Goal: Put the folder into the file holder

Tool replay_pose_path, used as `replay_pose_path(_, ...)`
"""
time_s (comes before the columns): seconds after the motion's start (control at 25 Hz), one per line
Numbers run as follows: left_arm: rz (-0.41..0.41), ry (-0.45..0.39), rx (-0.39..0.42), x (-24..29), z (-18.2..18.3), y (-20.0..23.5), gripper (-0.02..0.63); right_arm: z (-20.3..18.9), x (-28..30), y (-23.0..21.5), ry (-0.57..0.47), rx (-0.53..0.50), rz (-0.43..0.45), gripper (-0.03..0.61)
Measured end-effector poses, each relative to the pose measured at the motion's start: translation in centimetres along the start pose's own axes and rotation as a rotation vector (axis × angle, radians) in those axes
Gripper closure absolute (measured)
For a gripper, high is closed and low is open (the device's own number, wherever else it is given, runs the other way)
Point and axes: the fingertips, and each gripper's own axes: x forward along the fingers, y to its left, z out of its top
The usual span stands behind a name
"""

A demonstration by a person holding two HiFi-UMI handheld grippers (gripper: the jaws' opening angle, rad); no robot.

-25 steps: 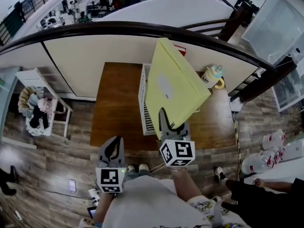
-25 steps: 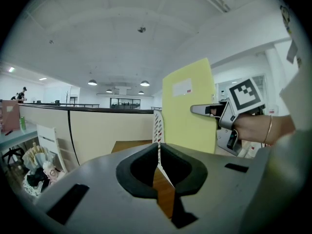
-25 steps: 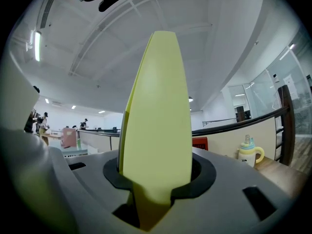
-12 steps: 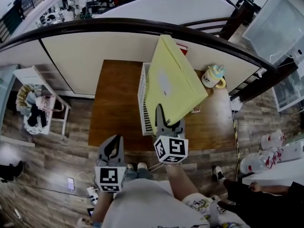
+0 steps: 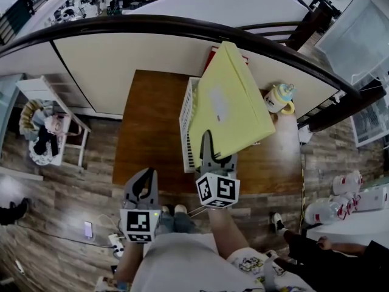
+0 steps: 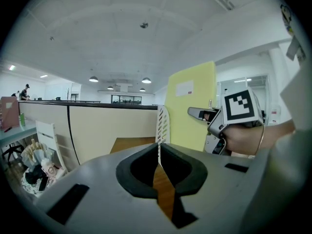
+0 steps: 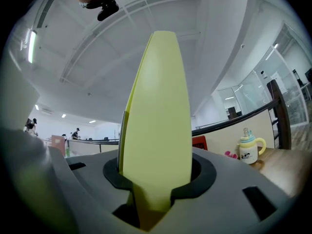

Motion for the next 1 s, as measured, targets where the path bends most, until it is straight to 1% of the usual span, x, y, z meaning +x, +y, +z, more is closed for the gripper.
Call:
replay_pose_path(0.28, -0.008, 0.017, -0.003, 0.8, -0.7, 0.2, 0.598, -1.2, 0.1, 0.1, -0.030, -0.014, 0.006, 0.423)
replay_pose_path(0.48, -0.014, 0.033, 0.000, 1.1, -1.4, 0.2, 0.598, -2.2, 0.0, -0.3, -0.042, -0.001, -0.002, 0.423)
replay_pose_path(0.76, -0.019, 0.065, -0.012, 1.4, -2.7, 0.3, 0.598, -4.2, -0.2, -0.3, -0.013, -0.016, 0.004, 0.423)
replay_pose_path(1.0, -0.015, 0.067, -0.024, 2.1, -3.2, 0.6, 0.598, -5.3, 0.0, -0.3, 0.014, -0.041, 0.014, 0.423)
